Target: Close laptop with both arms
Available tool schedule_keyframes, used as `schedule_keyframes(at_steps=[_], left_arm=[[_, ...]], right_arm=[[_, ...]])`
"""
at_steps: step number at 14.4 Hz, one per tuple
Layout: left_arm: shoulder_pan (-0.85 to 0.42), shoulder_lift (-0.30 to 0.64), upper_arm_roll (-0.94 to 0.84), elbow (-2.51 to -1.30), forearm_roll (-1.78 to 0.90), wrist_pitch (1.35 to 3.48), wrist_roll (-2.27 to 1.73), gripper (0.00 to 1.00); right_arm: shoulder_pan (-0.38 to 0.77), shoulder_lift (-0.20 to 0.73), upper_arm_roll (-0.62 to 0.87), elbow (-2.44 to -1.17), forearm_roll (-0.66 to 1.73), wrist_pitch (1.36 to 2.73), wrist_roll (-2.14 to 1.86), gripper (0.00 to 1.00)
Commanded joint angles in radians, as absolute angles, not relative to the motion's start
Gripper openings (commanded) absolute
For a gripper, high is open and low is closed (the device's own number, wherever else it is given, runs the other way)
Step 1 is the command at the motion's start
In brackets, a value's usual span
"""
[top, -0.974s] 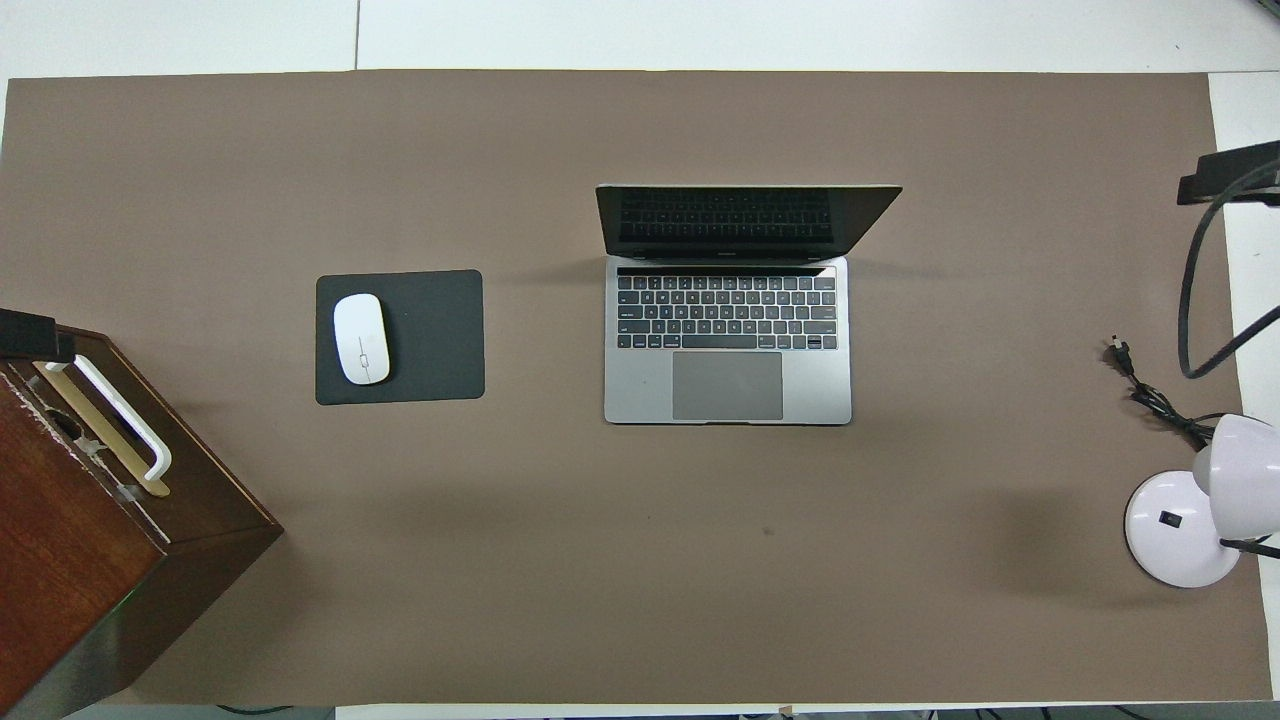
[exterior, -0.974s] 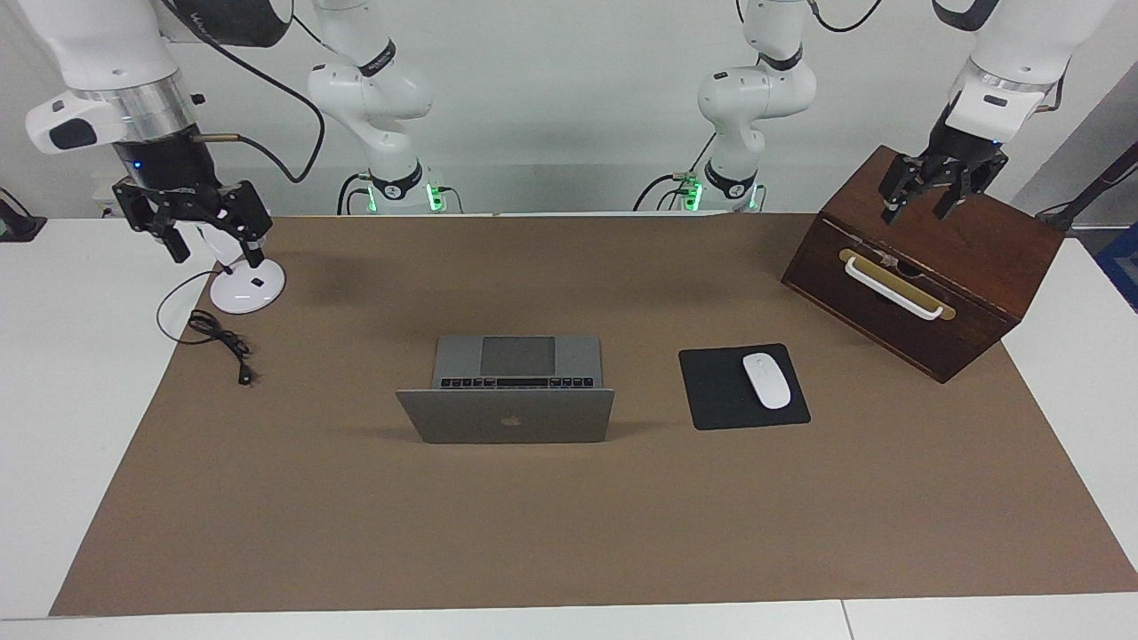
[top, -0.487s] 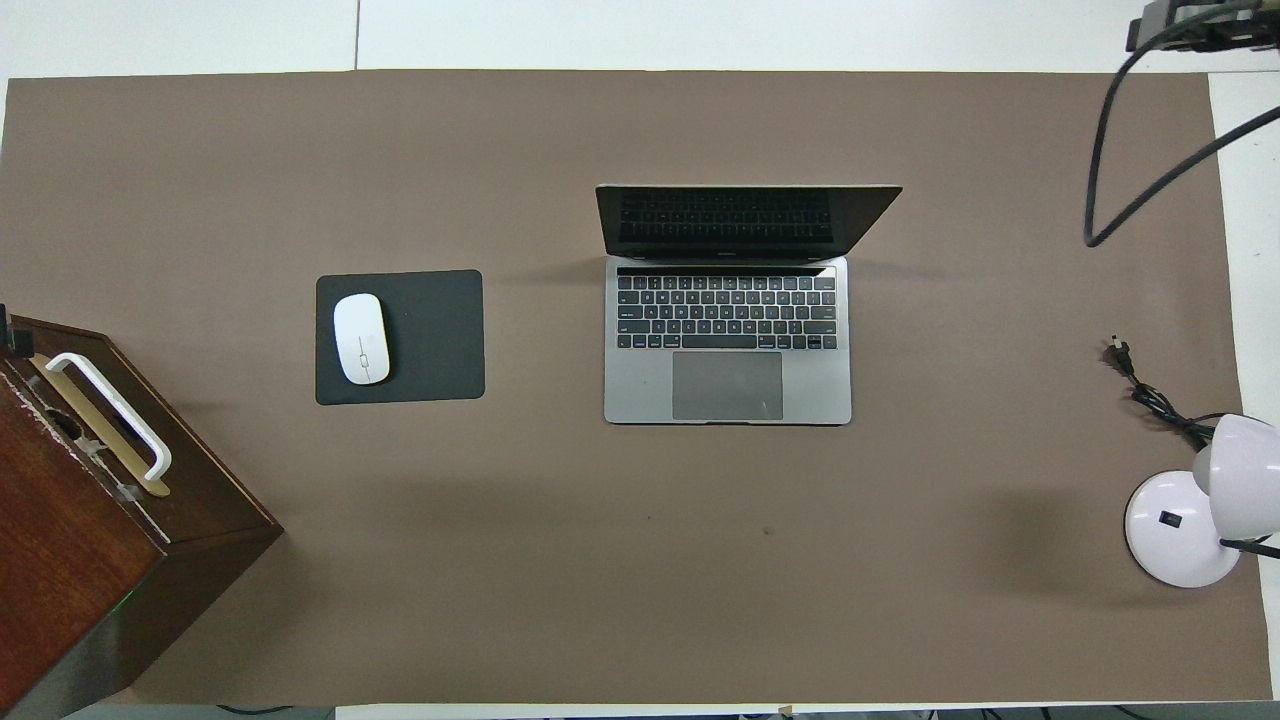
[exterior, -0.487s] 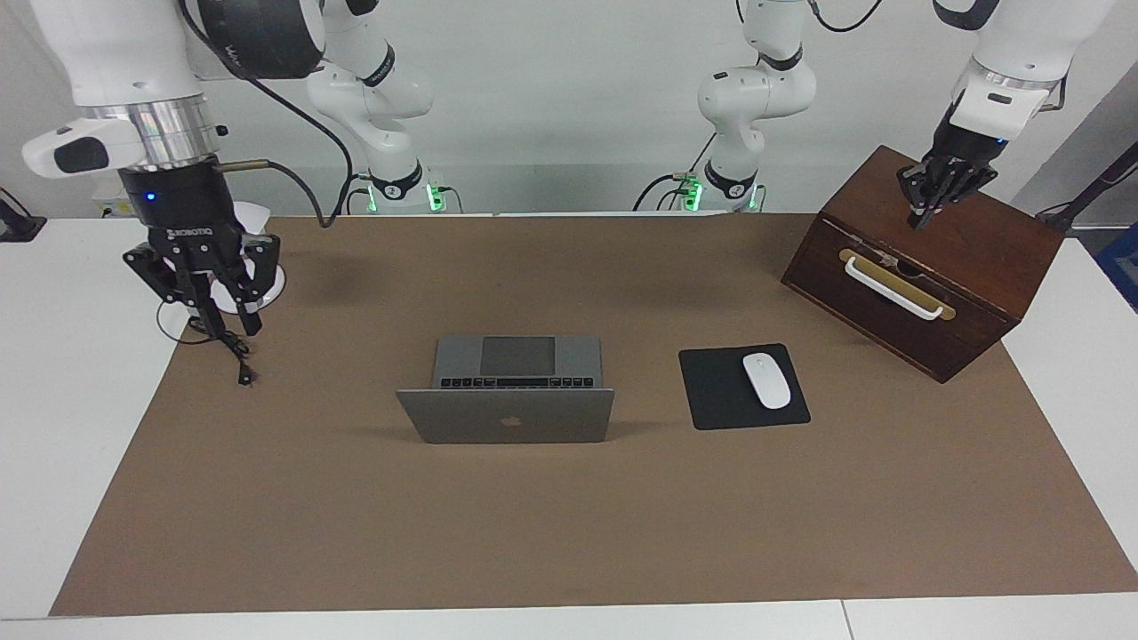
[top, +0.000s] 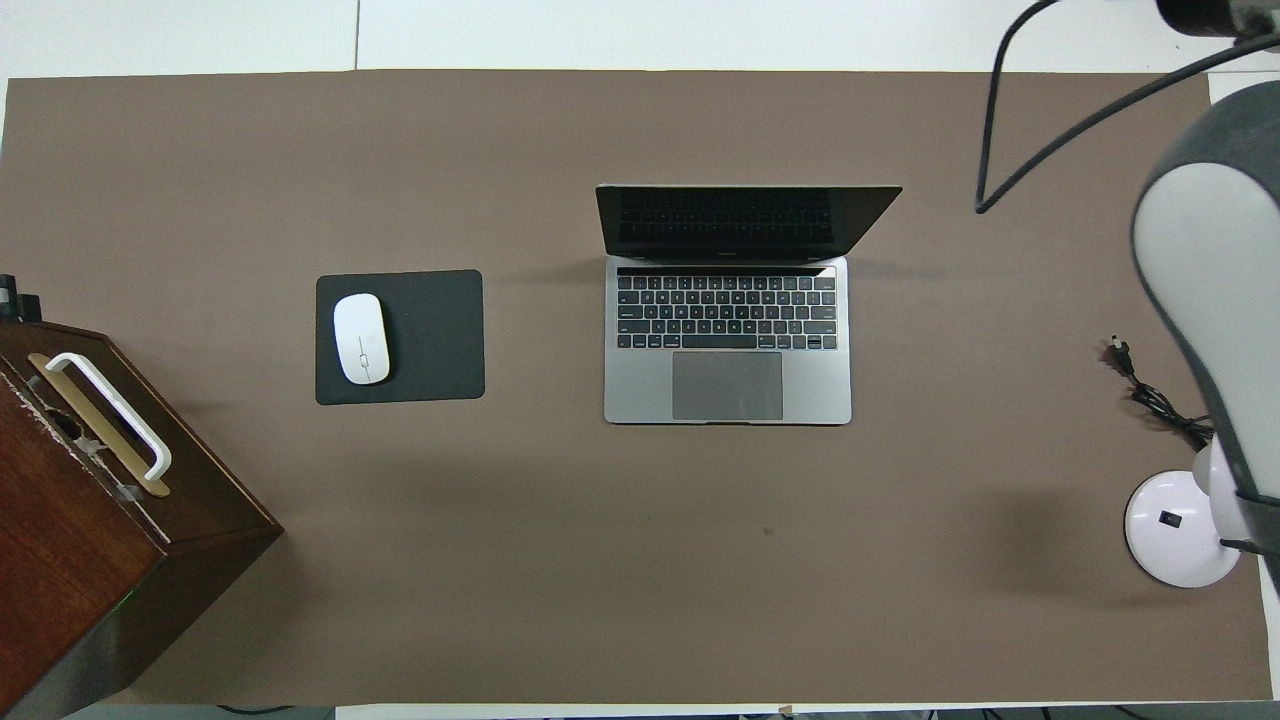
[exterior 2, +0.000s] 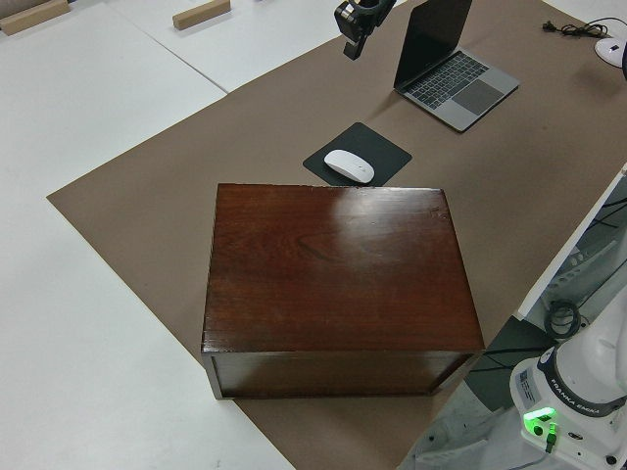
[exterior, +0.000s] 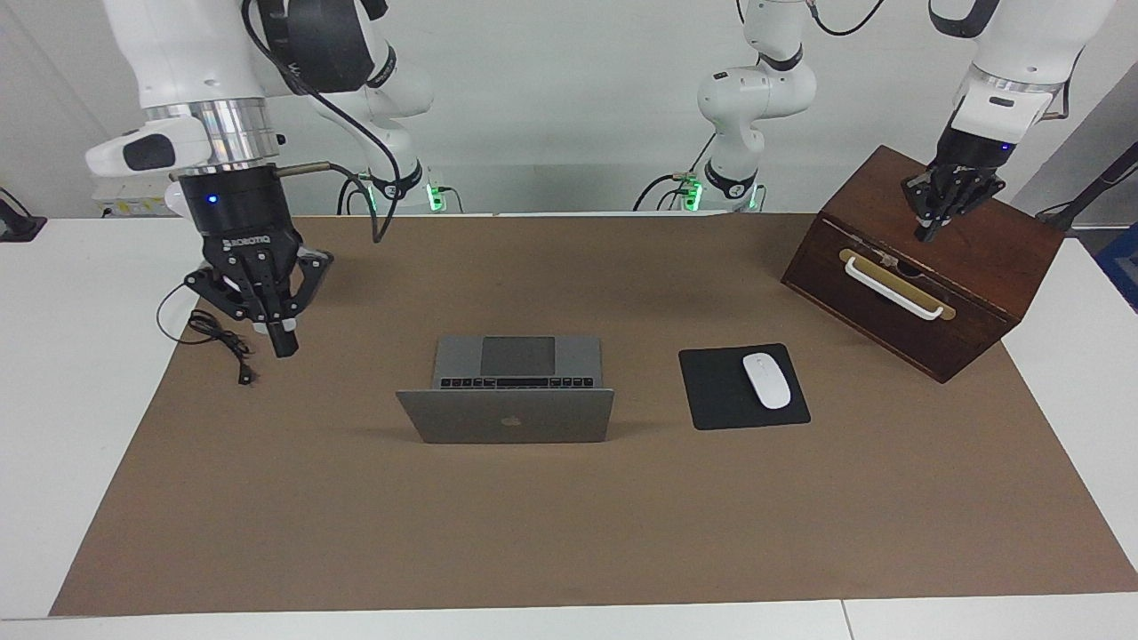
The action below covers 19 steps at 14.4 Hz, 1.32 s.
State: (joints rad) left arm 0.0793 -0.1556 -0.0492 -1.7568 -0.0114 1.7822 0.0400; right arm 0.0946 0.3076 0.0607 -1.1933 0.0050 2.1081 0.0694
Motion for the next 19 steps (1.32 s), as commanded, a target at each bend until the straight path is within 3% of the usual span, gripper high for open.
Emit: schedule_keyframes(at_steps=[1, 7, 13, 19], left_arm=[[0.046, -0.184, -0.043, -1.825, -0.011, 1.850, 0.084, 0.00], [-0.063, -0.258, -0.043, -1.997, -0.047, 2.037, 0.097, 0.00], [-0.193, -0.307, -0.043, -2.137, -0.090, 2.215, 0.087, 0.00], [-0.342, -0.319, -0.043, -2.239, -0.095, 2.359, 0.086, 0.00]], right_arm=[[0.129, 0.412, 0.061, -1.054, -0.027, 2.117, 0.115, 0.00], [0.213, 0.443, 0.063, -1.020, -0.150, 2.143, 0.176, 0.00], [0.215, 0.454, 0.064, -1.020, -0.152, 2.131, 0.176, 0.00], [0.311, 0.540, 0.049, -0.987, -0.190, 2.128, 0.260, 0.00]])
